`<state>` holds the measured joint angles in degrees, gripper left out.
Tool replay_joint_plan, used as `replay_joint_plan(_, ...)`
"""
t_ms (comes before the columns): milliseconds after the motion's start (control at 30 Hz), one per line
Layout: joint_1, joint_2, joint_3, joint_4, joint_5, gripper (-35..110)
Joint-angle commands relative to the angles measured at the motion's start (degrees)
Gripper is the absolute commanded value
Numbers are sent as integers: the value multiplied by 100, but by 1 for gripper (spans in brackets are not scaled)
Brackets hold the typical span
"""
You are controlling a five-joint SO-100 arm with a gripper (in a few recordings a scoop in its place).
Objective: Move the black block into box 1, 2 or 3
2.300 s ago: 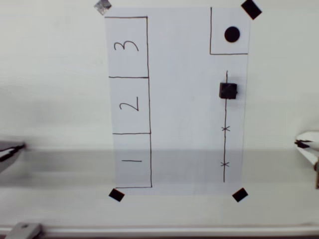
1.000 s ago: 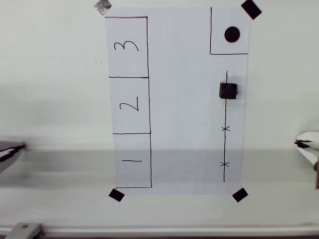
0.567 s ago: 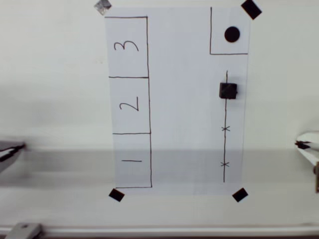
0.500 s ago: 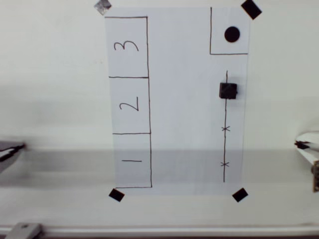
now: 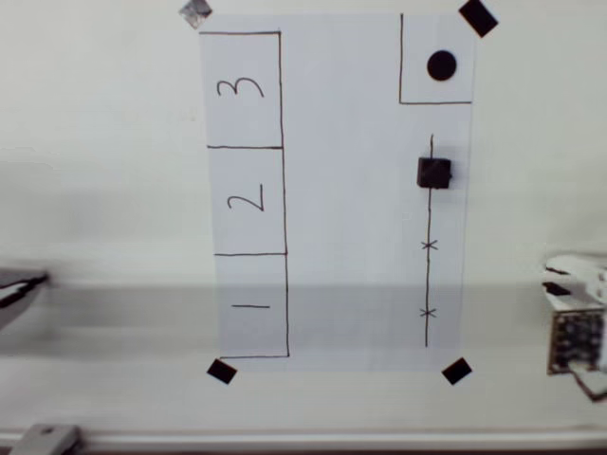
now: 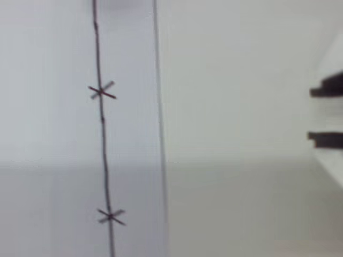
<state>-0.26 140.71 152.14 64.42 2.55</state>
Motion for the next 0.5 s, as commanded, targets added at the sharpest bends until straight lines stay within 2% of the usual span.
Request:
replay_joint_plan(0,255,-642,-1037,-79,97,12)
replay_joint_plan(467,1292,-2900,-3226,-53,-536,18)
